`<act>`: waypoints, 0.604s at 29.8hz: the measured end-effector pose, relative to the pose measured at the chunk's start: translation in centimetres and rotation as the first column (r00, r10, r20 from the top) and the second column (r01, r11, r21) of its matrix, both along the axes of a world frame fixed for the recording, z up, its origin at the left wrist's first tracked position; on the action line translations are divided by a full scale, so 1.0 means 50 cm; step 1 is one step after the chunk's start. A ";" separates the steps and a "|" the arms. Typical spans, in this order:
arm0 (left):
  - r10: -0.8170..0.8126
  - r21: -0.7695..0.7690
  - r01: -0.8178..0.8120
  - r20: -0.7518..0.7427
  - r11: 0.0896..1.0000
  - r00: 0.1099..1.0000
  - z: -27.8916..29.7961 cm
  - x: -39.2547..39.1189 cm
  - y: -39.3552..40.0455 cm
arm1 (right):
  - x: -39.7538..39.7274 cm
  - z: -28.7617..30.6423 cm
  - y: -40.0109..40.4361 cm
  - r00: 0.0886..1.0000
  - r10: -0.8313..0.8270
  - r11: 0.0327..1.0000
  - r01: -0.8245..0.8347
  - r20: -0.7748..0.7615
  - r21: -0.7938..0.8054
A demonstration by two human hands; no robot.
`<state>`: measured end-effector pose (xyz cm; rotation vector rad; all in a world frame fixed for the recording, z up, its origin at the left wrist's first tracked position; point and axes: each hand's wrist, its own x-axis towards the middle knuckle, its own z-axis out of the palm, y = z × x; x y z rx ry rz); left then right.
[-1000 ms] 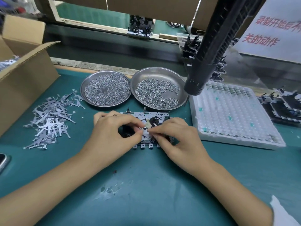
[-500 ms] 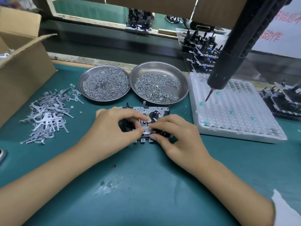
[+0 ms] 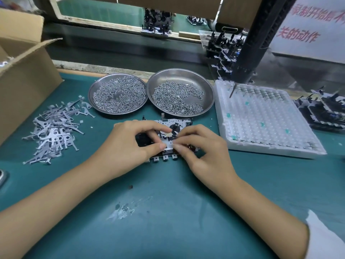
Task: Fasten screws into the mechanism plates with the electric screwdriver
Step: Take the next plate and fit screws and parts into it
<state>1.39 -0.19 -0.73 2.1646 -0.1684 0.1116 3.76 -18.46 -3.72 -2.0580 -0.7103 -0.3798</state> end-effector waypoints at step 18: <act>0.212 0.148 -0.267 0.308 0.952 0.927 0.004 0.050 0.062 | 0.008 0.002 -0.005 0.978 -0.069 0.960 0.119 -0.198 0.253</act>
